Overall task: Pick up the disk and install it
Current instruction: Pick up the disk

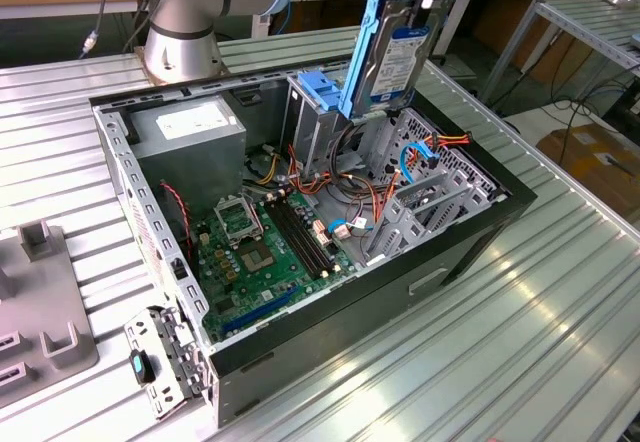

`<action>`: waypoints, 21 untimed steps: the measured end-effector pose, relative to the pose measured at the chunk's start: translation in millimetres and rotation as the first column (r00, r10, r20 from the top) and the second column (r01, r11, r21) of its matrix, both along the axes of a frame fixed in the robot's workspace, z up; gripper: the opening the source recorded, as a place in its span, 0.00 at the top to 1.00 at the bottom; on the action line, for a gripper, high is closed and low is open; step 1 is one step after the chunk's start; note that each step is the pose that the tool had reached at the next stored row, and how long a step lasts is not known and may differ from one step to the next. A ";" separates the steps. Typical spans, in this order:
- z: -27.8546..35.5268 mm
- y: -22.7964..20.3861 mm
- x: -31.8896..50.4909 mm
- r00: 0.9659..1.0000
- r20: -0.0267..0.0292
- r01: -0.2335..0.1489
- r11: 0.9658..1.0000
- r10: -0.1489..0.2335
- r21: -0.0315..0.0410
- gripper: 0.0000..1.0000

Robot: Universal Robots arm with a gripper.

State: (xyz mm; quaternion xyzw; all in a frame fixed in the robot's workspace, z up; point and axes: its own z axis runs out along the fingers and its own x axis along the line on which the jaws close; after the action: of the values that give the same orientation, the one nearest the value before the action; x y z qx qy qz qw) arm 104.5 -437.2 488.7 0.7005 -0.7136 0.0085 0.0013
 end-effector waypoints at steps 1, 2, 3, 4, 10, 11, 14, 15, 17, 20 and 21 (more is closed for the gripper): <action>0.0 -2.0 0.0 1.000 0.000 0.000 1.000 0.000 0.000 0.65; 0.0 -4.6 0.0 1.000 0.000 0.000 1.000 0.000 0.000 0.65; 0.0 -8.0 0.0 1.000 0.000 0.000 1.000 0.000 0.000 0.65; 0.0 -10.0 0.0 1.000 0.000 0.000 1.000 0.000 0.000 0.65; 0.0 -29.3 0.1 1.000 0.000 0.000 1.000 0.000 0.000 0.65; 0.0 -32.1 0.1 1.000 0.000 0.000 1.000 0.000 0.000 0.65; 0.0 -40.7 0.2 1.000 0.000 0.000 1.000 0.000 0.000 0.65; 0.1 -42.7 0.2 1.000 0.000 0.000 1.000 0.000 0.000 0.65; 0.0 -48.9 0.3 1.000 0.000 0.000 1.000 0.000 -0.001 0.65; 0.0 -53.9 0.3 1.000 0.000 0.000 1.000 0.000 -0.001 0.65; 0.0 -55.1 0.3 1.000 0.000 0.000 1.000 0.000 -0.001 0.65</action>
State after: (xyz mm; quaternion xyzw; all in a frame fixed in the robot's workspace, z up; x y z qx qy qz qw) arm 104.8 -492.3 488.7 0.7005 -0.7136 0.0090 0.0017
